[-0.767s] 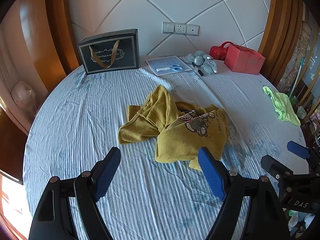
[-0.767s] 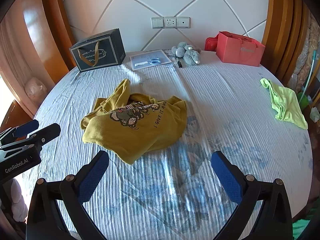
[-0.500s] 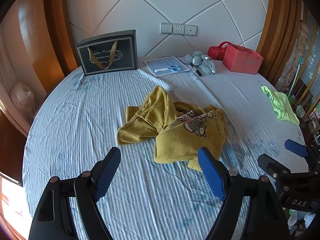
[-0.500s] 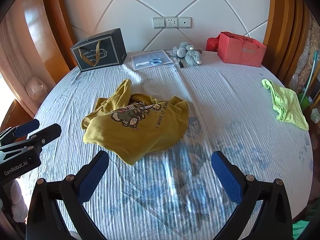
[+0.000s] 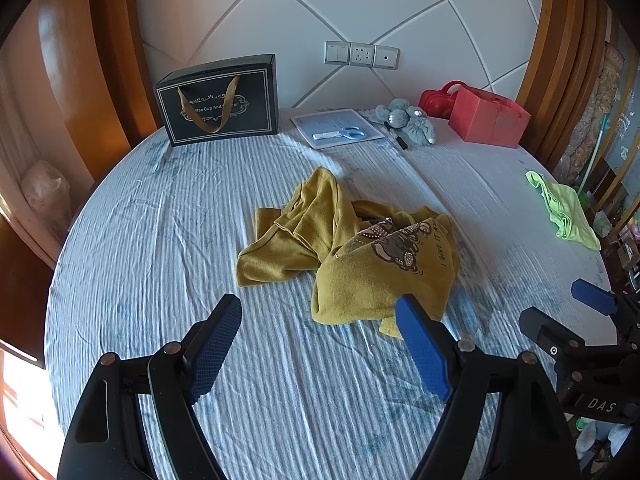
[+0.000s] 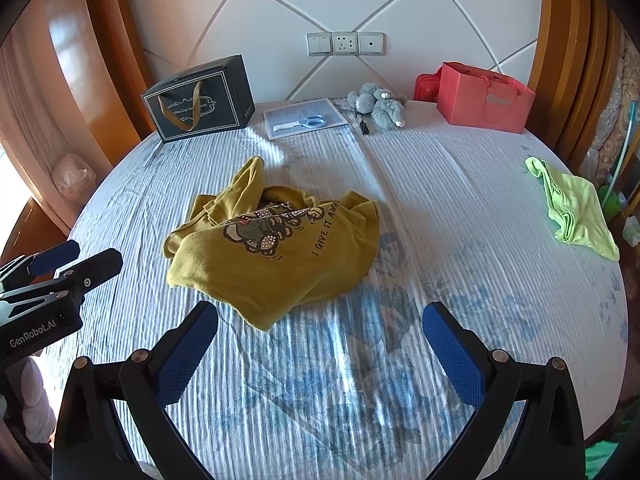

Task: Fold clothes
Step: 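Move both grippers toward the crumpled mustard-yellow T-shirt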

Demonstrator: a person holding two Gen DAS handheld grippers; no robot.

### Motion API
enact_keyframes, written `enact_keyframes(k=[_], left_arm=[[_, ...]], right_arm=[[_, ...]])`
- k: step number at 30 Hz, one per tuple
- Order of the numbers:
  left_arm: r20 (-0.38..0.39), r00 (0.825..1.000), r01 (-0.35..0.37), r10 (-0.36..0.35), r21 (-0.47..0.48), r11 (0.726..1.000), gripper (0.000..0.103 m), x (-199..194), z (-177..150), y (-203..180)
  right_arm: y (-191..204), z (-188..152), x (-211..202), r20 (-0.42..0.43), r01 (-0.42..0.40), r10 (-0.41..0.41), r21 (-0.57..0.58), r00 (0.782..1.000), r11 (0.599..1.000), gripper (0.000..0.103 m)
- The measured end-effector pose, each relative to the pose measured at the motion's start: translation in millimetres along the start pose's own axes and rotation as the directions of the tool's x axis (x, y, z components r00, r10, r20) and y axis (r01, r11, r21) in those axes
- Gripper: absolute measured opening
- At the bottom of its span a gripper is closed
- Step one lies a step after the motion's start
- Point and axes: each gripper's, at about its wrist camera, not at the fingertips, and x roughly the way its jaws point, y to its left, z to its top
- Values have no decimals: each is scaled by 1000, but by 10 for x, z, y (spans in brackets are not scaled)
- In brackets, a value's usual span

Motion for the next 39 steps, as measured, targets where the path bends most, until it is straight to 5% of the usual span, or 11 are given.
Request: enact_keyframes(k=[39], left_arm=[[-43, 999, -23, 21, -51, 998, 80, 168, 29, 222]], right_arm=[[60, 7, 191, -58, -31, 30, -16, 998, 999, 103]])
